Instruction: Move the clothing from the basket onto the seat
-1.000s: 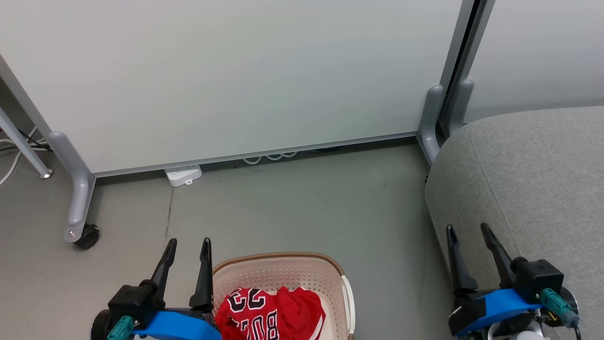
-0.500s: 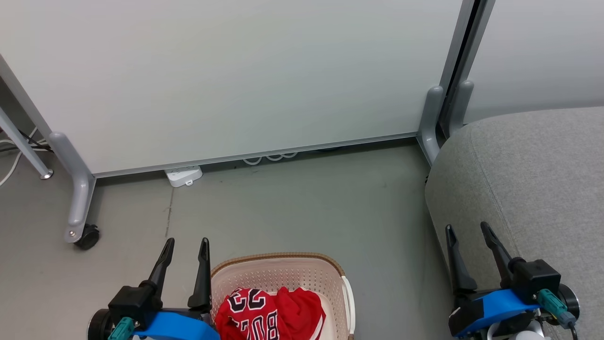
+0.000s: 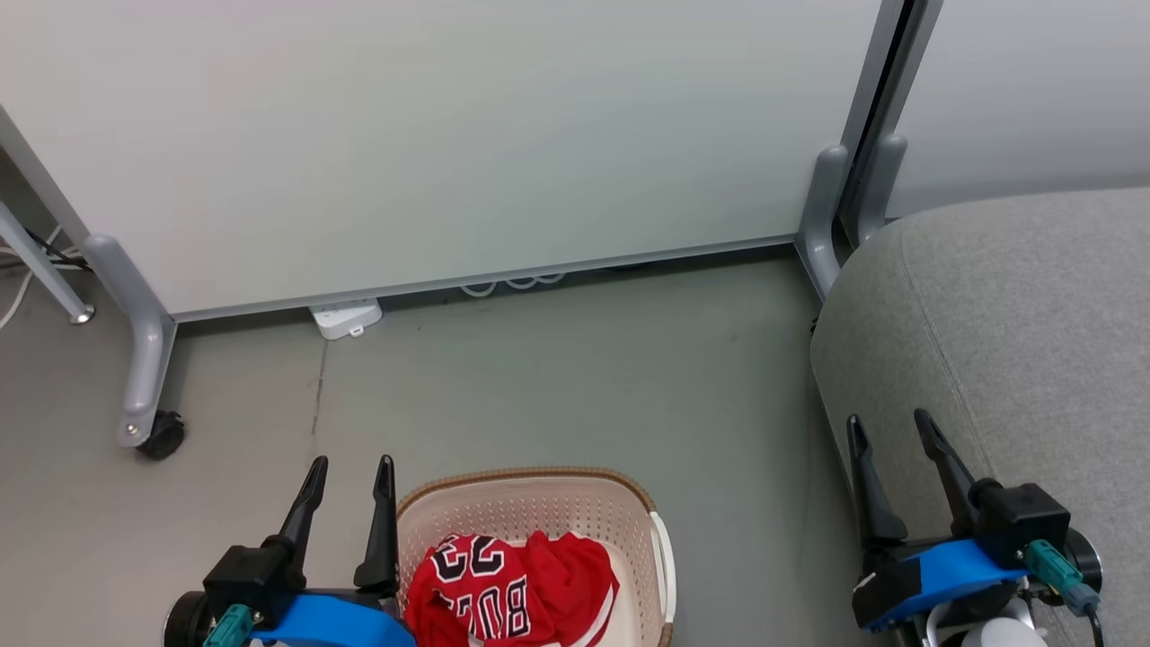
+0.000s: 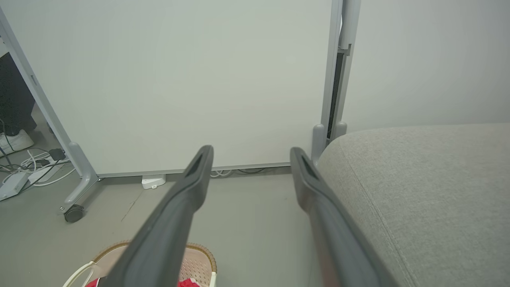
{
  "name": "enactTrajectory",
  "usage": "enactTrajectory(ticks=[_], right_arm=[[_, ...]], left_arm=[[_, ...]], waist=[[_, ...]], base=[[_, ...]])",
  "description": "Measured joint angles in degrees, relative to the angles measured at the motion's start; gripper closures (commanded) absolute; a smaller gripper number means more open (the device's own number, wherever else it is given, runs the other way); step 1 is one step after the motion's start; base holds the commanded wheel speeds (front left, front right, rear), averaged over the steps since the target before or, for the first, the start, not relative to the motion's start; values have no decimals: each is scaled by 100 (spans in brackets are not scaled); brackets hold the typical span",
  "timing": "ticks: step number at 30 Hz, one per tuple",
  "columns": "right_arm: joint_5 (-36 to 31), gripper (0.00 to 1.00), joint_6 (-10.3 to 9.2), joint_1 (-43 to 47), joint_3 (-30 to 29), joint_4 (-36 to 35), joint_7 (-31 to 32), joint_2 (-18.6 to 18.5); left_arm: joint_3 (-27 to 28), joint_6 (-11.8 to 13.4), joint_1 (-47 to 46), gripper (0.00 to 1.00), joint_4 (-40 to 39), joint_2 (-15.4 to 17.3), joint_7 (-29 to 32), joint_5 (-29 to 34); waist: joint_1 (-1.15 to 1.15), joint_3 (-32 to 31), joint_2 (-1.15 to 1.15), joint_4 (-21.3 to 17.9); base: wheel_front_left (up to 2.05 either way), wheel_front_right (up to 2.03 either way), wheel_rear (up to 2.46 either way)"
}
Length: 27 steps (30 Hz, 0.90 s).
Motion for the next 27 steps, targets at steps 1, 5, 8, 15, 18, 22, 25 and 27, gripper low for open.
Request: enactTrajectory(ticks=[1, 5, 8, 15, 18, 22, 25, 27], right_arm=[[8, 0, 0, -27, 13, -22, -1, 0], [9, 0, 1, -145, 53, -105, -2, 0], [1, 0, 1, -294, 81, -190, -8, 0], [2, 0, 1, -691, 248, -297, -43, -1], [53, 0, 1, -855, 346, -267, -88, -1], [143, 0, 1, -1057, 499, -199, -179, -2], [233, 0, 1, -1199, 606, -135, -248, -2], [289, 0, 1, -1290, 688, -115, -281, -3]], left_arm=[[3, 0, -2, 0, 9, 0, -1, 1], [8, -18, -100, 0, 81, 0, -2, 3], [20, -20, -204, 0, 216, 0, -2, 10], [62, -44, -530, 0, 983, 15, -2, 9], [85, -49, -715, 0, 1463, 22, 27, -33], [131, -41, -1022, 0, 2130, 43, 160, -111], [177, -30, -1273, 0, 2635, 98, 333, -164], [209, 3, -1446, 0, 2936, 116, 466, -203]], waist=[[0, 35, 0, -9], [0, 228, 0, -50], [0, 440, 0, -85], [0, 1070, 0, -214], [1, 1366, 0, -293], [1, 1753, 0, -431], [1, 2036, 0, -560], [1, 2220, 0, -657]], base=[[0, 0, 0], [0, 0, 0], [0, 0, 0], [0, 0, 0], [0, 0, 0], [0, 0, 0], [0, 0, 0], [0, 0, 0]])
